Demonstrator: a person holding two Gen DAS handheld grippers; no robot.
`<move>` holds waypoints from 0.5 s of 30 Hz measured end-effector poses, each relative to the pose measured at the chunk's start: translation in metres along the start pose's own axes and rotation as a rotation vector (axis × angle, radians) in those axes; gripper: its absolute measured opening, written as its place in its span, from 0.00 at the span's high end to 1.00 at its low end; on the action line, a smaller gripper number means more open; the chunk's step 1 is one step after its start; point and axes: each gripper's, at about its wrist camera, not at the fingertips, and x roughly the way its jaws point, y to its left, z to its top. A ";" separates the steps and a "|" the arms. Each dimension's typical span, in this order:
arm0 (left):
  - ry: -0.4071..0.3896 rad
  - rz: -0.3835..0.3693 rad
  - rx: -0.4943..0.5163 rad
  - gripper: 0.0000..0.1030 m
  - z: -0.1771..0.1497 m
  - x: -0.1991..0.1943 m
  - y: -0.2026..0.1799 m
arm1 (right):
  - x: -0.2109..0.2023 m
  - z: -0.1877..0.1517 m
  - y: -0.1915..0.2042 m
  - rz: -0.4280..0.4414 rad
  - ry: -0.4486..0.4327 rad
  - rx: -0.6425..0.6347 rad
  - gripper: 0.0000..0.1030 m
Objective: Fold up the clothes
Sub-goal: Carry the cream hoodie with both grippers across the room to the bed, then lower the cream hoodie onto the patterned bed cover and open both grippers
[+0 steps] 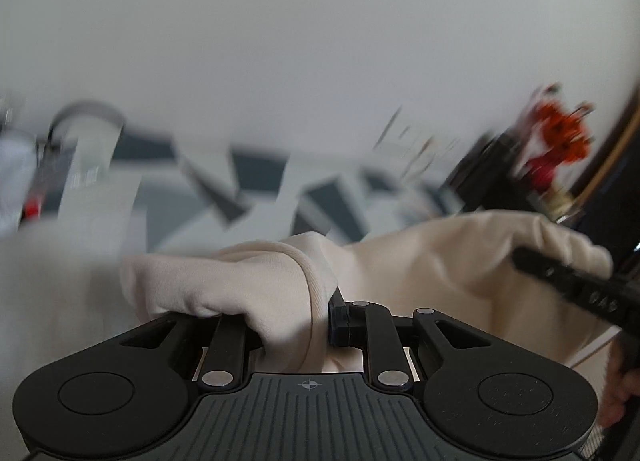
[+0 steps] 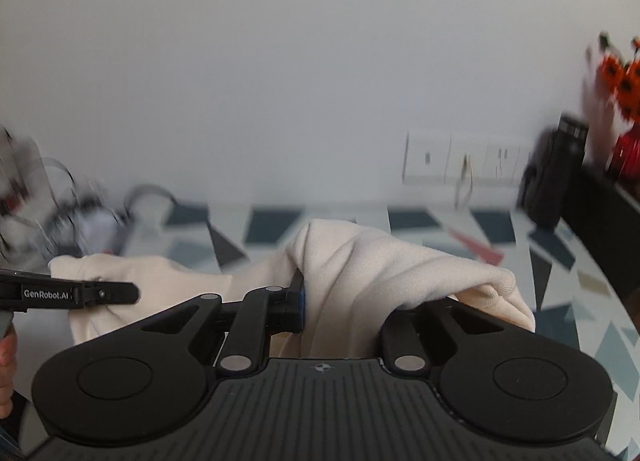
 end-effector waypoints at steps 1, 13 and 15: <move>0.023 0.023 -0.005 0.83 -0.004 0.011 0.007 | 0.012 -0.001 -0.003 -0.003 0.033 -0.005 0.86; 0.084 0.124 -0.038 0.82 -0.003 0.017 0.004 | 0.107 0.021 -0.016 -0.019 0.234 -0.180 0.85; 0.083 0.142 -0.051 0.82 -0.001 0.019 -0.002 | 0.117 0.034 -0.024 -0.007 0.226 -0.205 0.86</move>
